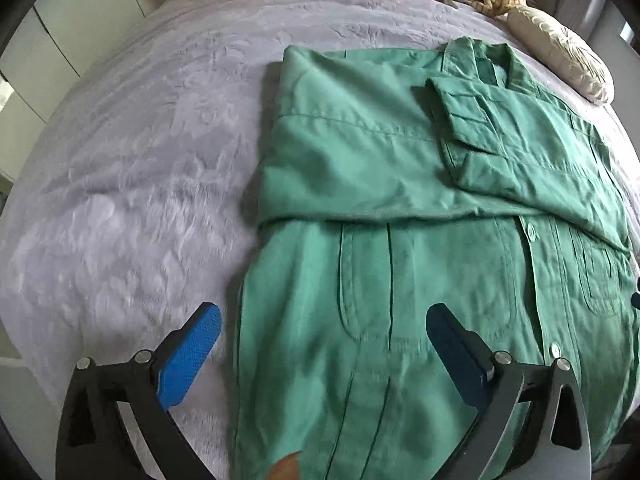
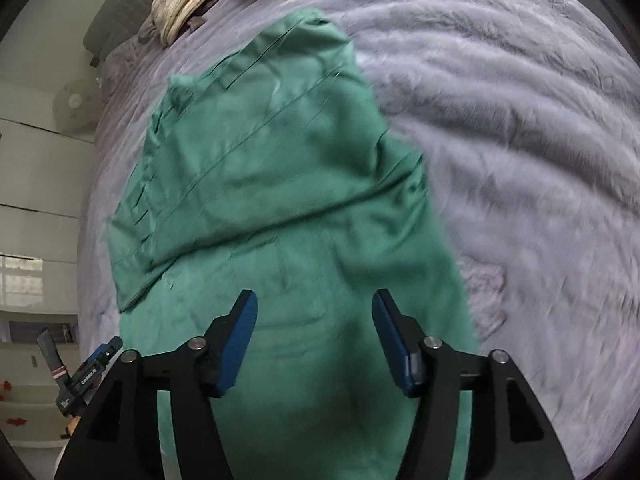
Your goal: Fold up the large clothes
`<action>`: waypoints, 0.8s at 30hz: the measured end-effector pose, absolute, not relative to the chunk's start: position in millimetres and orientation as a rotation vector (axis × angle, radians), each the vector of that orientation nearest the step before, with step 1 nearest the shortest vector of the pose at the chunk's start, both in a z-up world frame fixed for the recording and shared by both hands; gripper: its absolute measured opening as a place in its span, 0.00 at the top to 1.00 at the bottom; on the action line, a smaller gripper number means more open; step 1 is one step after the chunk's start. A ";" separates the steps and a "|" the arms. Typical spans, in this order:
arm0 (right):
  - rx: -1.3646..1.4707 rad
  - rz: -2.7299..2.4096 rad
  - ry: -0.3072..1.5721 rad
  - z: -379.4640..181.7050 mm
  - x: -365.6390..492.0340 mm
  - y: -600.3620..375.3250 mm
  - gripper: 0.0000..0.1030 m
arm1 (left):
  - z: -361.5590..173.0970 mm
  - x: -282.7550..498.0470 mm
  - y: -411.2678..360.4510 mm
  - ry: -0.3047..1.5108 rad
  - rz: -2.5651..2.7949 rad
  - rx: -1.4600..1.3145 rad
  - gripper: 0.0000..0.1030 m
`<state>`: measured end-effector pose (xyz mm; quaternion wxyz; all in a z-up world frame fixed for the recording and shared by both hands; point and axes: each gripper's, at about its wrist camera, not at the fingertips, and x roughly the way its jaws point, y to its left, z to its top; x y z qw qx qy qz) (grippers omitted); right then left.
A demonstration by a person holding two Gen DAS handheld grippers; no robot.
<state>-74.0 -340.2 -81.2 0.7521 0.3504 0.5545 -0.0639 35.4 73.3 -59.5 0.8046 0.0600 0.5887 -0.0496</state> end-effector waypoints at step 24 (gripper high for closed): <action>0.890 -0.053 1.221 -56.4 -109.1 -250.5 0.00 | -49.1 1.0 98.5 1.362 -0.159 0.156 0.00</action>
